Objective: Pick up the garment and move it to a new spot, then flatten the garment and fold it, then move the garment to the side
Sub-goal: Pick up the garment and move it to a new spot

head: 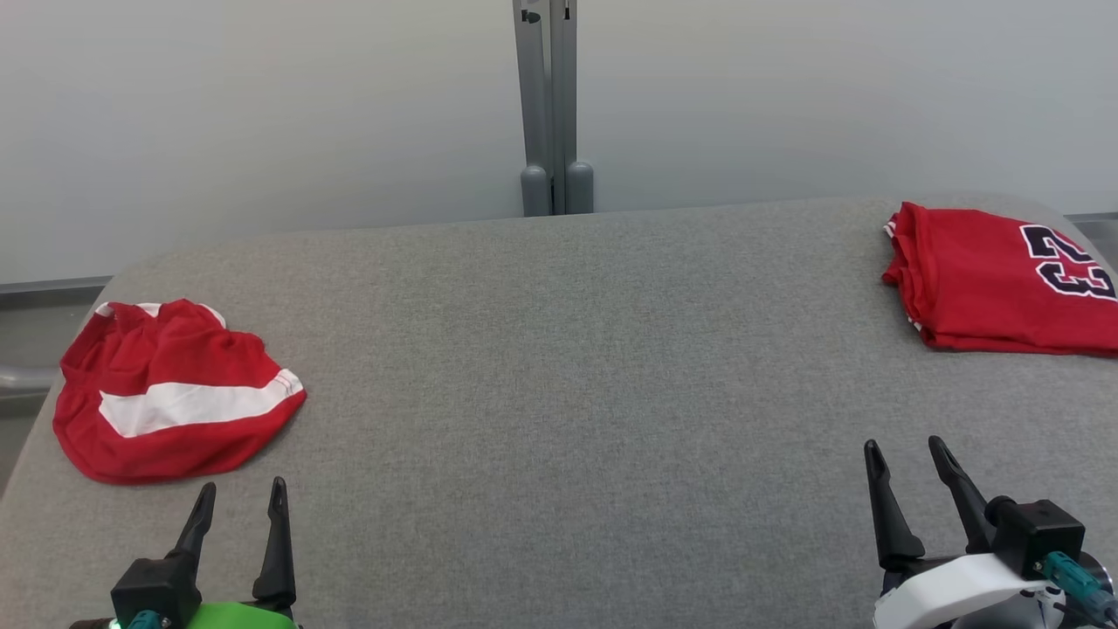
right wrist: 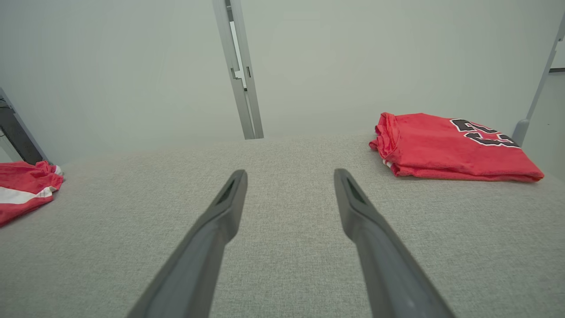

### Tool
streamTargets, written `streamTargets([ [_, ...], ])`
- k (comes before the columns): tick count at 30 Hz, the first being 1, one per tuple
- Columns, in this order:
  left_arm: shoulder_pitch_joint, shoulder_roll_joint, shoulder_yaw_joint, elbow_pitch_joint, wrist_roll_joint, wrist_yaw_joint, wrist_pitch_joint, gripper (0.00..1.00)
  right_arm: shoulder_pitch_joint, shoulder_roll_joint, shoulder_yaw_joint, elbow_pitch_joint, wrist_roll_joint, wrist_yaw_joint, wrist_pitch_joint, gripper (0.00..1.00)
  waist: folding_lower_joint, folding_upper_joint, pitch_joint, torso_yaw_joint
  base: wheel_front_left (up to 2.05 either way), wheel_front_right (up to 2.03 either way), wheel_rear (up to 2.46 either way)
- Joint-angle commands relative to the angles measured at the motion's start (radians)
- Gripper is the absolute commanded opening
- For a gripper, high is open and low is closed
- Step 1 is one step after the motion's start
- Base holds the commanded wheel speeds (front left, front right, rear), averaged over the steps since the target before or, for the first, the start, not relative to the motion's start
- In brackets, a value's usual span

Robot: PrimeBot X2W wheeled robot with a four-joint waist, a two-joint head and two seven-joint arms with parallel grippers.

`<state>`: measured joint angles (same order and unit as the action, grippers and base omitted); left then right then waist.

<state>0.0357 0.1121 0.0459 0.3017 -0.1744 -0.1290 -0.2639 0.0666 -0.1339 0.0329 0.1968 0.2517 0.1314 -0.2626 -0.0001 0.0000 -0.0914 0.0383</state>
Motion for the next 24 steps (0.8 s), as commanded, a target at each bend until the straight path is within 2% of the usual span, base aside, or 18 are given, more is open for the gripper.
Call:
streamTargets([
  [1, 0.007, 0.008, 0.005, -0.001, 0.006, -0.004, 0.000, 1.00, 0.008, 0.003, 0.000, 0.000, 0.000, -0.002, -0.001, 1.00, 0.0001, 0.0000, -0.001, 0.004, 0.00, 0.00, 0.00],
  [9, -0.003, 0.015, 0.034, -0.007, 0.009, -0.003, 0.000, 1.00, 0.016, 0.021, 0.007, 0.001, 0.003, -0.002, -0.002, 1.00, 0.0001, 0.0000, 0.002, 0.072, 0.00, 0.00, 0.00],
  [24, -0.010, 0.049, 0.052, -0.012, 0.020, -0.001, 0.000, 1.00, 0.017, 0.051, 0.007, 0.019, 0.003, -0.002, -0.002, 1.00, 0.0001, 0.0000, 0.006, 0.318, 0.00, 0.00, 0.00],
])
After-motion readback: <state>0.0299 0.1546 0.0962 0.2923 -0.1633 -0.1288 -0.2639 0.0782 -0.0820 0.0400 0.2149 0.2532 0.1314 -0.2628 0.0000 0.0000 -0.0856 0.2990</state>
